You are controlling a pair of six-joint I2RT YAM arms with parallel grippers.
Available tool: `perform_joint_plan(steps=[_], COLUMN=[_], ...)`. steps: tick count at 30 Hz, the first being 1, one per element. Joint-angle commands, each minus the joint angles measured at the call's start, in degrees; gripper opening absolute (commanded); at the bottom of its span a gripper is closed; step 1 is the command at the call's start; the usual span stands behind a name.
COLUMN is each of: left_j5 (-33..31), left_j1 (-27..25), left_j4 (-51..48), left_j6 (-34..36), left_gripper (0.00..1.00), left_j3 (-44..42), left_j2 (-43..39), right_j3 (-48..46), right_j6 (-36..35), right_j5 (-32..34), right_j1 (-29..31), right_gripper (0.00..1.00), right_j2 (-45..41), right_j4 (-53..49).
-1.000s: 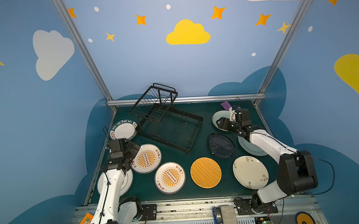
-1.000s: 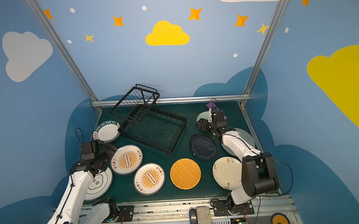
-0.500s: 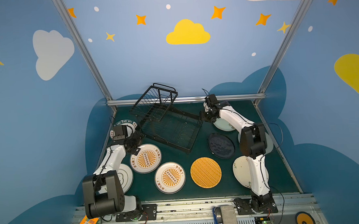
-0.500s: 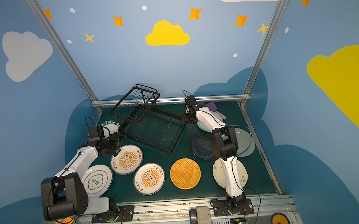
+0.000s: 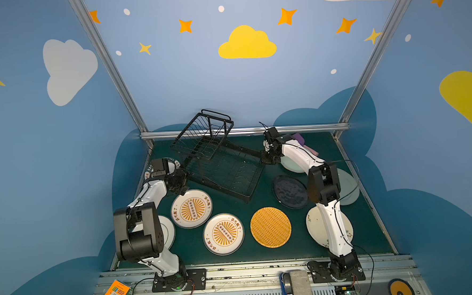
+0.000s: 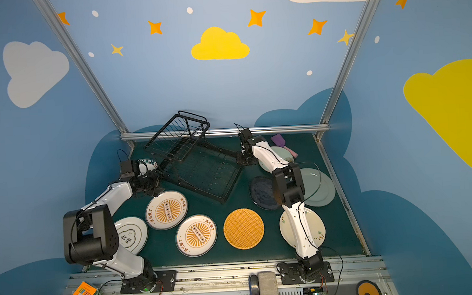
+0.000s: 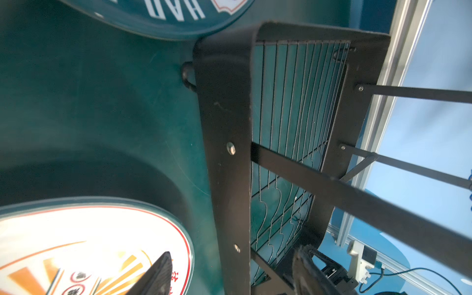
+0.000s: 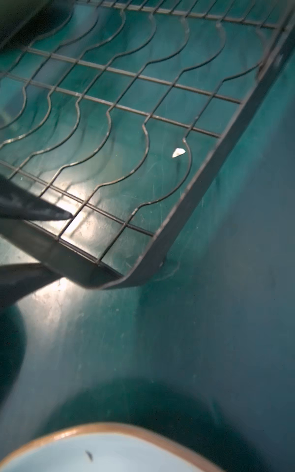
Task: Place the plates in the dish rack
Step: 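Rotate the dish rack with both grippers to straighten it on the table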
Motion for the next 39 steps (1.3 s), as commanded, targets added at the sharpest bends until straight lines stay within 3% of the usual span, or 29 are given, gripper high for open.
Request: perform_joint_plan(steps=[1,6,14,25,39], left_j5=[2.0,2.4,3.9,4.7,6.1], left_j1=[0.2,0.1,-1.2,-2.0,-1.3], left_j4=[0.9,0.4,0.4,-0.4,-4.0], left_j6=[0.2,1.0,2.0,2.5,4.3], left_gripper=[0.70,0.70,0.69,0.69,0.69], left_j3=[1.5,2.2,3.6,9.6,18.5], left_j2=[1.4,2.4,4.6,10.0,16.5], right_j3=[1.3,-0.2,-6.4,-18.1,-24.4], right_j6=[-1.8,-2.1,-0.8,10.0,18.3], right_j5=[-0.4,0.0,0.0,0.2,0.7], right_j1=[-0.3,-0.6,-1.0,-1.4,0.5], right_gripper=[0.19,0.00,0.00,0.00,0.00], right_j2=[0.5,-1.1,-6.1,-13.9,-17.9], right_j4=[-2.4,-3.3,-2.6,2.1,2.3])
